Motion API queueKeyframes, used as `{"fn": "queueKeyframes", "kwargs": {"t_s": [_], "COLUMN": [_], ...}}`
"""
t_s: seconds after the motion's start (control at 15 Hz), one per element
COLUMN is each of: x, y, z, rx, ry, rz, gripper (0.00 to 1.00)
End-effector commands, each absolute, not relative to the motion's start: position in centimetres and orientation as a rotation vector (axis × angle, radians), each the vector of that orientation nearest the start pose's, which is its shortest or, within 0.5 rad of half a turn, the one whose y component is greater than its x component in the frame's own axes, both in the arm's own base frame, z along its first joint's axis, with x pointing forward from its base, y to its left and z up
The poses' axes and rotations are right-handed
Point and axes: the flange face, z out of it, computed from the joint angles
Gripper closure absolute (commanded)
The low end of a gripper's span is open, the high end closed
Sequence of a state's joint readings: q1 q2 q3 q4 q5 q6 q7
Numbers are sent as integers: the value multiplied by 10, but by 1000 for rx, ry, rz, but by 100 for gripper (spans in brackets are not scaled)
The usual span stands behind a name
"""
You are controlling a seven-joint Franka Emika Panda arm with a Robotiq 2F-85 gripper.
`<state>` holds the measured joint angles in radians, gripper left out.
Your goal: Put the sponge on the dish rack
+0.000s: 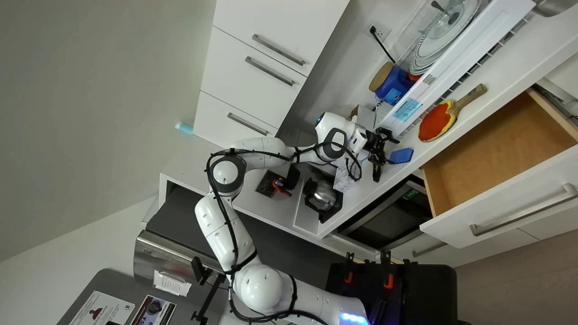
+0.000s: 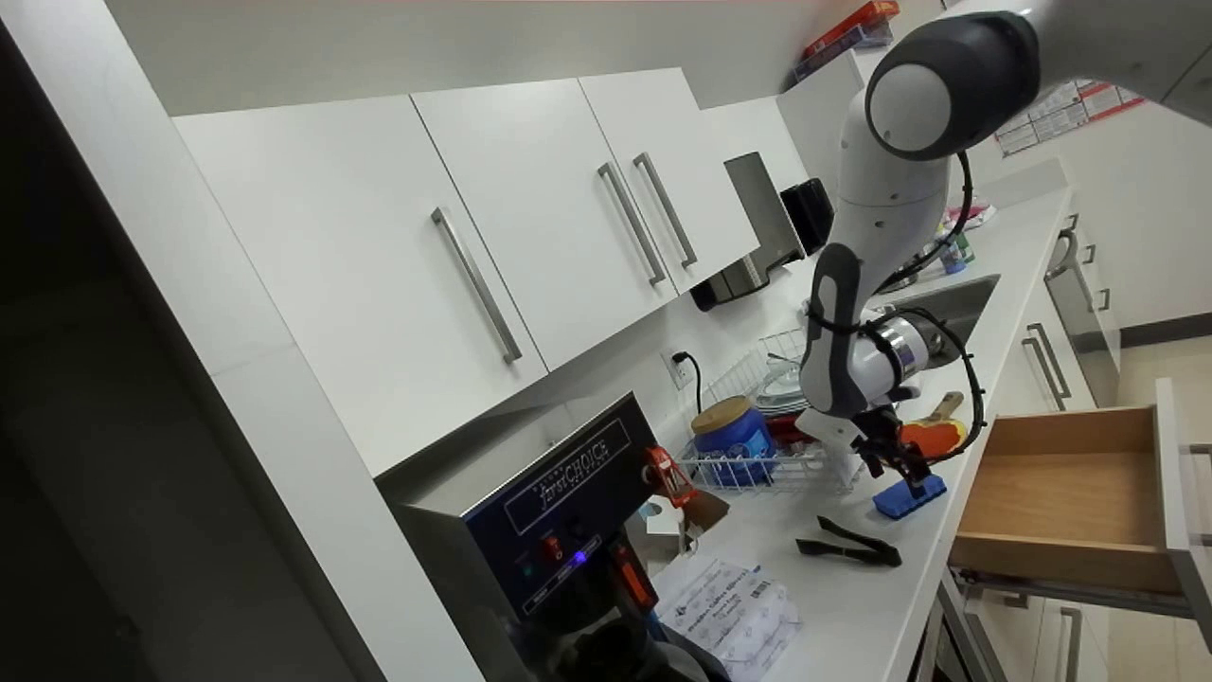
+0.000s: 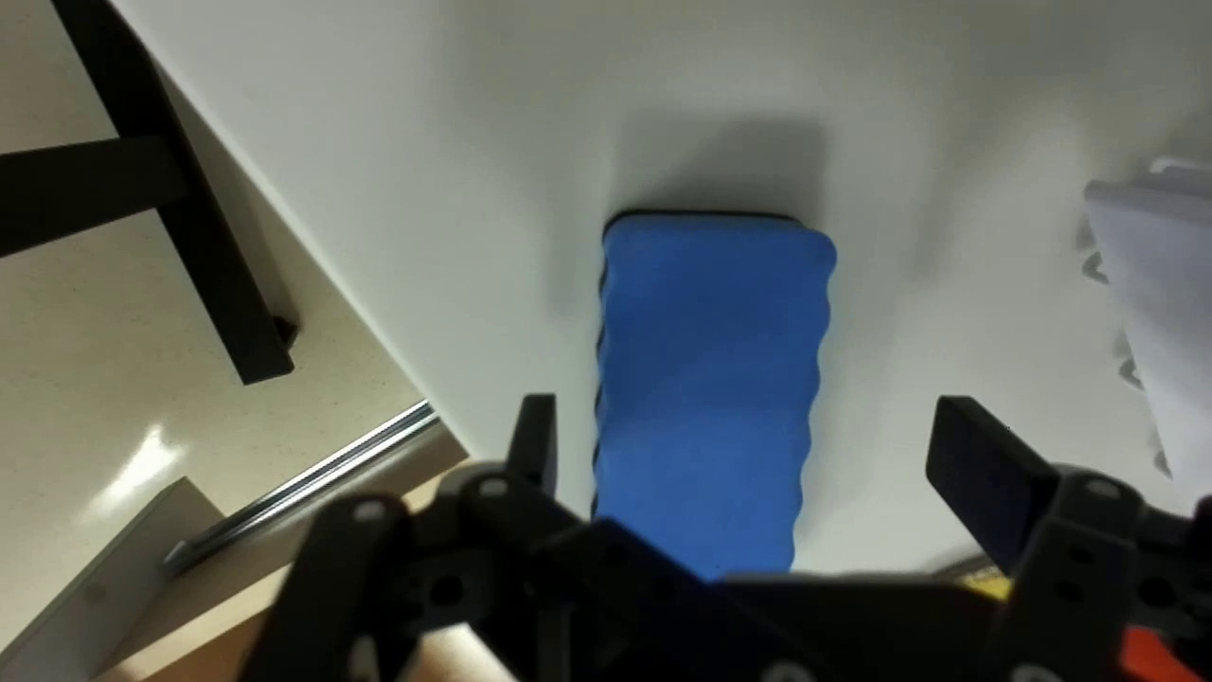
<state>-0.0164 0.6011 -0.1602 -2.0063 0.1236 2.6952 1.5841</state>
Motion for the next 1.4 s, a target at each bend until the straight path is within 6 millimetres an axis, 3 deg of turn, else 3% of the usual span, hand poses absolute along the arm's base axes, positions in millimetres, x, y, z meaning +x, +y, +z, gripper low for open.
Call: {"fn": "queueKeyframes", "kwargs": {"t_s": [0.0, 0.07, 0.13, 0.2, 0.53, 0.87, 1.07, 1.33], "x": [615, 617, 618, 619, 617, 594, 578, 581], "y": [-112, -113, -114, -115, -115, -110, -109, -122], "z": [151, 148, 145, 143, 152, 193, 239, 309], "rx": [-1833, -1833, -1835, -1836, -1846, -1896, -1951, -1934], "ry": [2488, 2489, 2491, 2492, 2486, 2484, 2423, 2338], "rz": [-156, -155, -155, -159, -178, -219, -293, -424], "gripper": [0, 0, 25, 26, 66, 69, 69, 69]}}
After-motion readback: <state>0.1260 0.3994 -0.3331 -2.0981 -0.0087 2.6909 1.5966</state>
